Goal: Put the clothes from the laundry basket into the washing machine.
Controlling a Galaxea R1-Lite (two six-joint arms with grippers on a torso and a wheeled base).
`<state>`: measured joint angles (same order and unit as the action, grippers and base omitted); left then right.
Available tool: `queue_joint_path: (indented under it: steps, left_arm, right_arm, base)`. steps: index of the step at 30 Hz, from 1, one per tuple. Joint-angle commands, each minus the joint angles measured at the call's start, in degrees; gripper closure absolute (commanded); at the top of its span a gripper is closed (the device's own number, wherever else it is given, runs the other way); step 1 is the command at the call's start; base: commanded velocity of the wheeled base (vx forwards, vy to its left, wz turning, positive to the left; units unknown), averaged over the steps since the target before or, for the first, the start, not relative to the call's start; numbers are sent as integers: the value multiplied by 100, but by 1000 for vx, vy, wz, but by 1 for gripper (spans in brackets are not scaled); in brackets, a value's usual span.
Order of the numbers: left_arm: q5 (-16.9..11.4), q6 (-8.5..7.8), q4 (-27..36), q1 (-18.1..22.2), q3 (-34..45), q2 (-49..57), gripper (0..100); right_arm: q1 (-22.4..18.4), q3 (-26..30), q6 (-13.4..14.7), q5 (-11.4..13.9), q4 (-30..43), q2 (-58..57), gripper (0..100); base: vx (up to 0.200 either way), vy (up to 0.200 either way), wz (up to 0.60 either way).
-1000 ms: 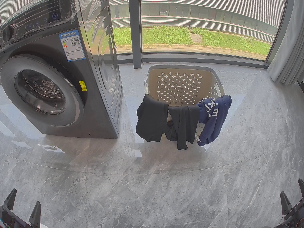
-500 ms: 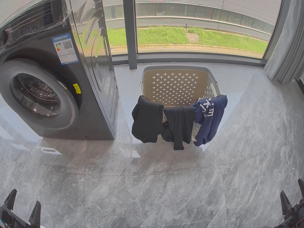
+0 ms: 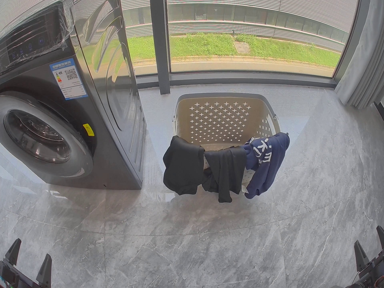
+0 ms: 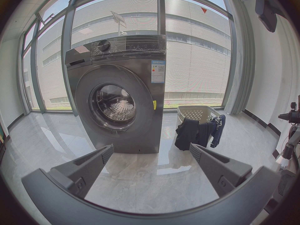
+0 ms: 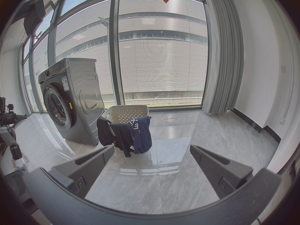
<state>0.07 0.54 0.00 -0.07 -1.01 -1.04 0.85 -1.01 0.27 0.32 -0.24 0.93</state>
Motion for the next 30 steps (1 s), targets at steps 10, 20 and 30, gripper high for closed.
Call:
queue_joint_path:
  steps: [10, 20, 30]
  left_arm:
    - [10, -1, 0, -1, 101, 77, 0]
    - [-16, -45, 0, -1, 101, 77, 0]
    - [-7, -1, -9, -1, 101, 77, 0]
  right_arm:
    - [3, 101, 0, 3, -2, -93, 0]
    - [3, 101, 0, 3, -2, -93, 0]
    - [3, 101, 0, 3, -2, -93, 0]
  base:
    - [0, -180, 0]
    - [0, -120, 0]
    - [100, 0, 0]
